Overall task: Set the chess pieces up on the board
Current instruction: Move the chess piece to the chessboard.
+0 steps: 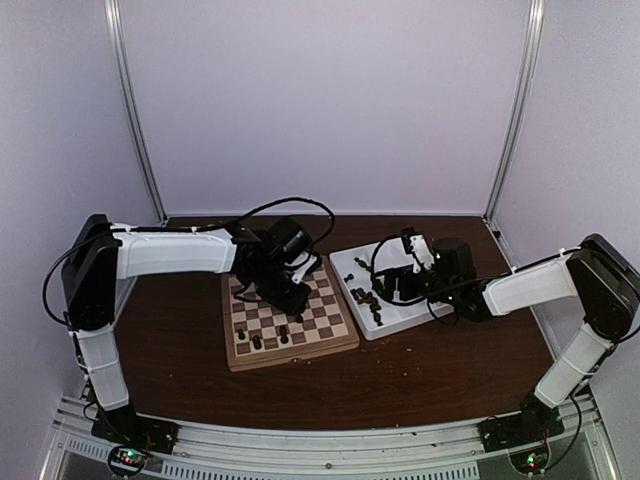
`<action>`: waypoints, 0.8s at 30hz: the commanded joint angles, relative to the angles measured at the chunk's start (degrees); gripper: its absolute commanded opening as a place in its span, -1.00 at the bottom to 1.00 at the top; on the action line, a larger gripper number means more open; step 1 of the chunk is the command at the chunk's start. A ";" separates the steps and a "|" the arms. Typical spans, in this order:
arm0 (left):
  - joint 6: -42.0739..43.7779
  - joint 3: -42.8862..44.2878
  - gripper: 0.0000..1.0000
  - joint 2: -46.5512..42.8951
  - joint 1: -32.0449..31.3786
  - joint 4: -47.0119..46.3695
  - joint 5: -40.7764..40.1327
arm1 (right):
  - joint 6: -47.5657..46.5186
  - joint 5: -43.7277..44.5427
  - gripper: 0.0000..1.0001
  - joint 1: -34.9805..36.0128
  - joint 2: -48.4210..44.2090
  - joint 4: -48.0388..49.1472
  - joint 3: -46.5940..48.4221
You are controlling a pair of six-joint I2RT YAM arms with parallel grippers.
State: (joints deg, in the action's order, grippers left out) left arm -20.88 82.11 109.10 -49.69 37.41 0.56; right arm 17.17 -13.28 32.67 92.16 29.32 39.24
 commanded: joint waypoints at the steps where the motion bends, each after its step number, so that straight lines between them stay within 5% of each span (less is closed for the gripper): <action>1: -0.40 -2.38 -0.82 -4.47 -0.07 -0.29 3.52 | 0.50 -0.20 1.00 -0.55 -0.68 -0.30 0.75; 24: -0.85 -5.84 -0.80 -5.14 -3.13 -0.32 4.82 | 0.67 -0.51 1.00 -0.59 -0.66 -0.27 0.82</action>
State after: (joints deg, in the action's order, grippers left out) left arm -21.56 76.73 105.10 -52.58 37.63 5.76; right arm 17.37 -13.30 32.38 92.16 29.32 39.24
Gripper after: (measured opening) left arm 0.117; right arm 0.997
